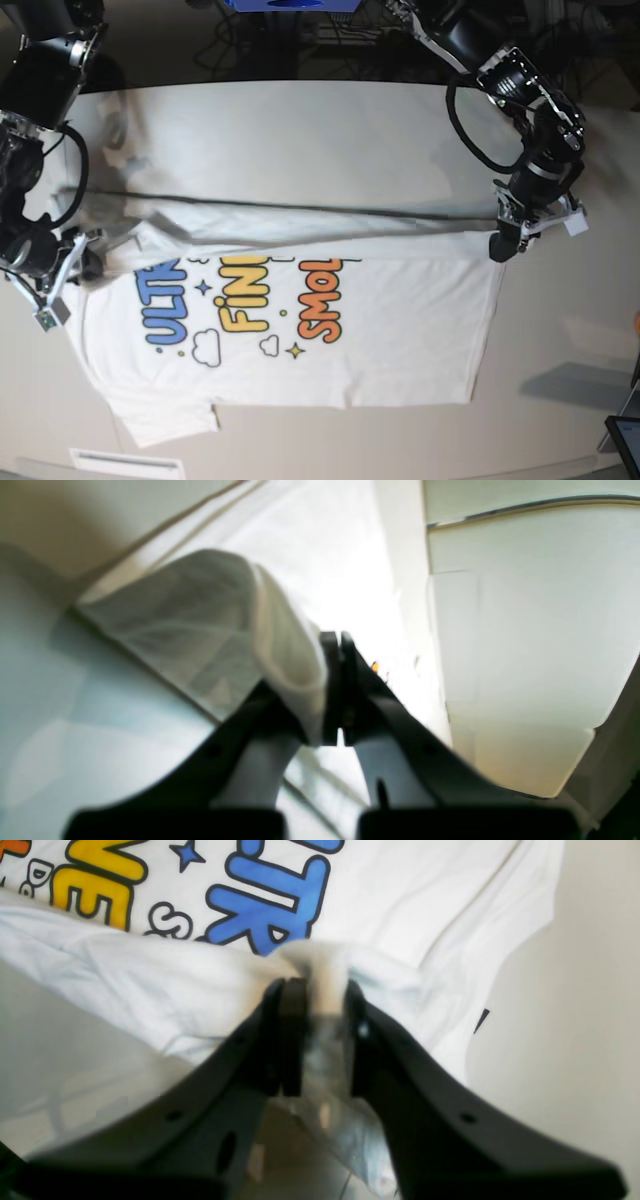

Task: Fold the T-shirt properly
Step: 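Fold the held edge over the shirt body with both grippers, then open both grippers and raise them off the folded edge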

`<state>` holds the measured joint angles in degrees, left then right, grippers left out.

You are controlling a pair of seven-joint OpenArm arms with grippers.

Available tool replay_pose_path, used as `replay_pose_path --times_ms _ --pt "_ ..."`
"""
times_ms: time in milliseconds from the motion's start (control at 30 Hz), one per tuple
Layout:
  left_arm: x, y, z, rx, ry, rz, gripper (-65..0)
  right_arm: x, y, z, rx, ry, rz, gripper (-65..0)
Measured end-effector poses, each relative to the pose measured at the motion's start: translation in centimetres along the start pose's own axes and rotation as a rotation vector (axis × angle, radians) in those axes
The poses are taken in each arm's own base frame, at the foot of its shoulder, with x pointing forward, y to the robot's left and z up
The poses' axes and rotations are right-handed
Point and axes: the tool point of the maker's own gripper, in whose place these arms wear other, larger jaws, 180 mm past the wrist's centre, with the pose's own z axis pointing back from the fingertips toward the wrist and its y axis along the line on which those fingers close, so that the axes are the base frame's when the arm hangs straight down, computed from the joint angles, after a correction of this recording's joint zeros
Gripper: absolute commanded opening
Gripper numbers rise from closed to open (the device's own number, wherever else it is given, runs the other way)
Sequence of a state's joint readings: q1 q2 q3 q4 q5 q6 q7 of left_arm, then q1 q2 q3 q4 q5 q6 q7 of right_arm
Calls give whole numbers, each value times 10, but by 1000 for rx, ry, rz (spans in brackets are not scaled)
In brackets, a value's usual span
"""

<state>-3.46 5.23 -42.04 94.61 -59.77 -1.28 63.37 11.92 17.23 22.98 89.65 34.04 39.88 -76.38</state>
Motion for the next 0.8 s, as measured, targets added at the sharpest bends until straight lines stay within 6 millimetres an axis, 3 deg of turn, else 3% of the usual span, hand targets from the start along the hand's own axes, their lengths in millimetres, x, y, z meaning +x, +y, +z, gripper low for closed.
replay_pose_path --times_ms 100,233,367,500,600,667,800 --pt "6 -9 -11 -22 -11 20 -596 10 -2 2 -6 -22 5 -370" --pt "23 -7 -26 -43 -50 127 -410 25 -7 2 -2 -55 -5 -258" --pt "40 -16 -29 -67 -93 152 -301 30 -9 -8 24 -87 -42 -245" --pt "69 -39 -30 -121 -133 111 -296 27 -18 -3 2 -77 -31 -257" --pt "85 -40 -24 -115 -162 81 -297 27 -34 10 -51 -73 4 -257" --pt "81 -35 -23 -97 -147 64 -299 26 -33 22 -85 -71 54 -257" --pt "45 -44 -18 -71 -45 -99 -301 30 -10 40 -109 -115 157 -257"
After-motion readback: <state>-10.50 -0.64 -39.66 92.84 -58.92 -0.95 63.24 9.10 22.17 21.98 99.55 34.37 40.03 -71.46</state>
